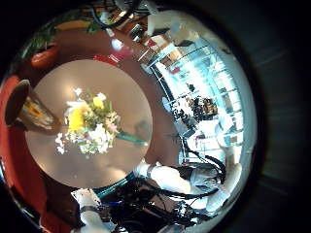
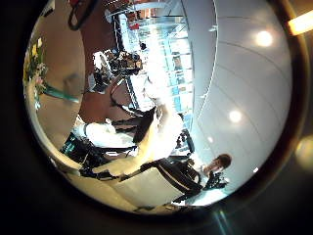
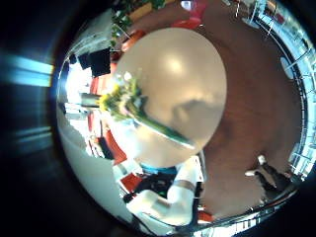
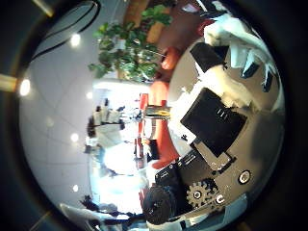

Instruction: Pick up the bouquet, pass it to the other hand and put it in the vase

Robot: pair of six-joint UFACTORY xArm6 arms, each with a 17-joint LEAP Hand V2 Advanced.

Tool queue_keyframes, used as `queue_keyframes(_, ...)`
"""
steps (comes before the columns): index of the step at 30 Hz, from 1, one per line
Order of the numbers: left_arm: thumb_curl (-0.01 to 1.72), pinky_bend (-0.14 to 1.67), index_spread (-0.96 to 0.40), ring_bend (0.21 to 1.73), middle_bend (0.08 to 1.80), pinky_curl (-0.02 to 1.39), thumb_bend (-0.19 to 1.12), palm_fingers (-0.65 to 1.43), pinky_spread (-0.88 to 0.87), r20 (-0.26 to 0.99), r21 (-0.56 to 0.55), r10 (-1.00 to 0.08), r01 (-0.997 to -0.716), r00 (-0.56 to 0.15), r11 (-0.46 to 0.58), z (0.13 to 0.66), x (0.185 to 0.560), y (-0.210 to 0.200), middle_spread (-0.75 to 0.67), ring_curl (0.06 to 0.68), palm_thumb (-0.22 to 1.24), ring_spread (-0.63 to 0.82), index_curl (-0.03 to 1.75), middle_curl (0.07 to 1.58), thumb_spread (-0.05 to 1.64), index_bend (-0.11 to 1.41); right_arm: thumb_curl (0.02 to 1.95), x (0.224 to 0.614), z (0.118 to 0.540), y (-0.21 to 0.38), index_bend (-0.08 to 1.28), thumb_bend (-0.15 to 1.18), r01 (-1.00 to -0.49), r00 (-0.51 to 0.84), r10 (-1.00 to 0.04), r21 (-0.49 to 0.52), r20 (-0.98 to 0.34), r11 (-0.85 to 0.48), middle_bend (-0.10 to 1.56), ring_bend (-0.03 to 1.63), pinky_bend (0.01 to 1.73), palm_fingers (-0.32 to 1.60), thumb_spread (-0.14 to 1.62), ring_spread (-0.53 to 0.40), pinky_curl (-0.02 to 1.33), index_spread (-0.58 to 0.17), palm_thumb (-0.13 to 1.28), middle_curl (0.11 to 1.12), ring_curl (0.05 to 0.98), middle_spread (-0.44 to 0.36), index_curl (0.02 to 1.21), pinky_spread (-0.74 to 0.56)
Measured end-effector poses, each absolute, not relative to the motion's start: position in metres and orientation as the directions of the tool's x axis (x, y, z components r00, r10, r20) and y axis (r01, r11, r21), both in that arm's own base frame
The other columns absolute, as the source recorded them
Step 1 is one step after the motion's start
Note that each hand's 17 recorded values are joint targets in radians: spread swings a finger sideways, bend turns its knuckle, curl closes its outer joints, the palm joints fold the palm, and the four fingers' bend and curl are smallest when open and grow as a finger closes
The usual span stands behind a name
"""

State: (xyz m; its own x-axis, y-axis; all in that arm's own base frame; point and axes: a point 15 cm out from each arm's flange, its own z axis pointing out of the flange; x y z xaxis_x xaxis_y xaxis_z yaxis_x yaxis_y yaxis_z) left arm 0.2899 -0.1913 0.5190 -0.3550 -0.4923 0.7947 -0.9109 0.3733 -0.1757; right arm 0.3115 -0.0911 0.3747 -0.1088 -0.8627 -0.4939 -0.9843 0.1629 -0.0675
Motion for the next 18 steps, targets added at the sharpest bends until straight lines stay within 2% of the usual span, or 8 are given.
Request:
queue_keyframes(3,0.33,0.21,0.09,0.57,0.25,0.31,-0.02,0.28,0.44,0.745,-0.143,-0.557,-0.904,-0.367,0.404,0.503,0.288,-0.186,0.25,0.173,0.28,0.46,0.36,0.39,1.04,0.17,0.85,0.311,0.354,-0.083,0.44,-0.03,-0.994,-0.107,-0.901,0.02,-0.421,0.109,1.02,1.24,1.04,0.55,1.01,-0.244,0.67,-0.318,0.75,0.67,0.56,-0.176,0.71,-0.39)
queue_keyframes(8,0.34,0.21,0.09,0.56,0.25,0.31,-0.01,0.27,0.45,0.622,-0.082,-0.677,-0.893,-0.393,0.443,0.475,0.288,-0.17,0.26,0.17,0.34,0.46,0.36,0.39,1.05,0.17,0.76,0.31,0.327,-0.065,0.41,-0.03,-0.992,-0.081,-0.934,0.12,-0.347,0.041,0.92,1.15,0.9,0.32,1.03,-0.232,0.63,-0.331,0.73,0.64,0.52,-0.195,0.66,-0.25)
queue_keyframes(13,0.34,0.2,0.09,0.56,0.24,0.32,-0.02,0.27,0.45,0.454,-0.014,-0.776,-0.875,-0.438,0.485,0.451,0.285,-0.157,0.26,0.168,0.38,0.47,0.37,0.39,1.07,0.18,0.68,0.29,0.278,-0.064,0.42,-0.03,-0.972,-0.086,-0.962,0.234,-0.258,0.024,0.8,1.07,0.81,0.24,1.03,-0.194,0.58,-0.325,0.72,0.58,0.473,-0.172,0.62,-0.1)
queue_keyframes(18,0.35,0.2,0.09,0.56,0.23,0.32,-0.02,0.27,0.45,0.368,0.026,-0.797,-0.851,-0.48,0.525,0.442,0.275,-0.162,0.26,0.167,0.4,0.47,0.37,0.39,1.07,0.18,0.62,0.278,0.249,-0.064,0.4,-0.03,-0.96,-0.083,-0.972,0.278,-0.222,0.018,0.73,1.04,0.76,0.24,1.03,-0.165,0.54,-0.303,0.71,0.54,0.445,-0.171,0.59,0.0)
